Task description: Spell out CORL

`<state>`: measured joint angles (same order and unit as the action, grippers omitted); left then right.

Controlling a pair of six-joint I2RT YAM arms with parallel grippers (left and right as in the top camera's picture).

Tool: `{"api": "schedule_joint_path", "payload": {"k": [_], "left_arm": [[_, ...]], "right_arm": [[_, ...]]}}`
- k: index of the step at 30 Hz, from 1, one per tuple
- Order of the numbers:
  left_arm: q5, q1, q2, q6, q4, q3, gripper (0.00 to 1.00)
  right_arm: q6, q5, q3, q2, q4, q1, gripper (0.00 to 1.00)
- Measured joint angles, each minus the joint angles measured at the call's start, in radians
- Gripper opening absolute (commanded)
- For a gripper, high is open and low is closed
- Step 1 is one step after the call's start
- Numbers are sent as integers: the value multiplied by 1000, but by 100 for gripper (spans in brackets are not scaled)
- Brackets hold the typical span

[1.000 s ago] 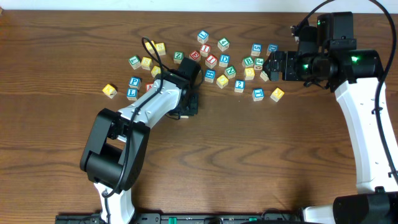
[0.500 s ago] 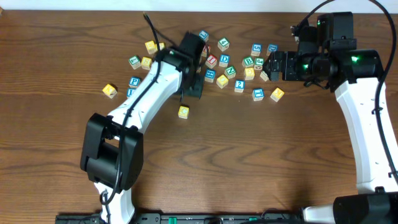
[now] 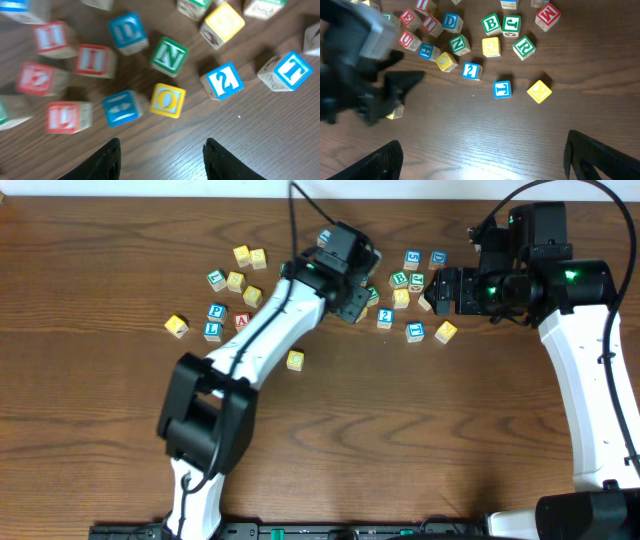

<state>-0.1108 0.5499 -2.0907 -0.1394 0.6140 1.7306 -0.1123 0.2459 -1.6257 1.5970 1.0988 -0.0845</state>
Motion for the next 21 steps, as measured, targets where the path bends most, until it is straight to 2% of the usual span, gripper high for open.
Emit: {"api": "schedule_joint_path", "payload": {"k": [12,21], "left_arm": [[16,33,-108,-129,-122,0,54],[20,33,-154,-158,-148,0,54]], "right_arm": [[3,-23,0,0,4,0,99],[3,-41,0,0,13,0,99]]}}
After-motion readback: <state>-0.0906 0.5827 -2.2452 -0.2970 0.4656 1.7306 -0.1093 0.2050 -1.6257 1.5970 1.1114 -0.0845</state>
